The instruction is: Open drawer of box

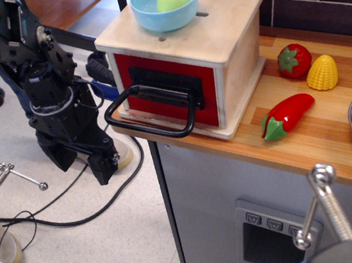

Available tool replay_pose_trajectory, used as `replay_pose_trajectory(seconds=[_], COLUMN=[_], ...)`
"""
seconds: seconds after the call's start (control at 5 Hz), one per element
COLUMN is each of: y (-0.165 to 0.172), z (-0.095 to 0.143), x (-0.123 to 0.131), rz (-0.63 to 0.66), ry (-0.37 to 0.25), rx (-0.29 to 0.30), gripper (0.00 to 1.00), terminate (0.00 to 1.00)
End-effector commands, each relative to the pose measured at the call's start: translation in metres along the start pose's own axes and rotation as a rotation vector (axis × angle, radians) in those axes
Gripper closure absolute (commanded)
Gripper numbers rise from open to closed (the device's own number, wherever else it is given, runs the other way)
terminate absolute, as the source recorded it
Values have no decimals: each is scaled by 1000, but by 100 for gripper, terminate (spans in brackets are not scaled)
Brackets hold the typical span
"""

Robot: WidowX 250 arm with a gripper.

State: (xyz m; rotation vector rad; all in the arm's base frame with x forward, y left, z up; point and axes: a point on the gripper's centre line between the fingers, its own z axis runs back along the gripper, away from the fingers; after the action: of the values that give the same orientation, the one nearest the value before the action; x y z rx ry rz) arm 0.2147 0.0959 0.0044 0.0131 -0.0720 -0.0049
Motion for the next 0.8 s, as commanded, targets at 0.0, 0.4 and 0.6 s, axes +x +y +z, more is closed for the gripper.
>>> replay_pose_trajectory(seconds=[0.0, 0.4, 0.6], y=[0, -27, -34], z=[0, 66, 107], x=[0, 2, 11], rz=[0, 49, 71], ry=[0, -4, -44], rx=[0, -121, -188], gripper=[0, 0, 0], terminate=[0, 0, 0])
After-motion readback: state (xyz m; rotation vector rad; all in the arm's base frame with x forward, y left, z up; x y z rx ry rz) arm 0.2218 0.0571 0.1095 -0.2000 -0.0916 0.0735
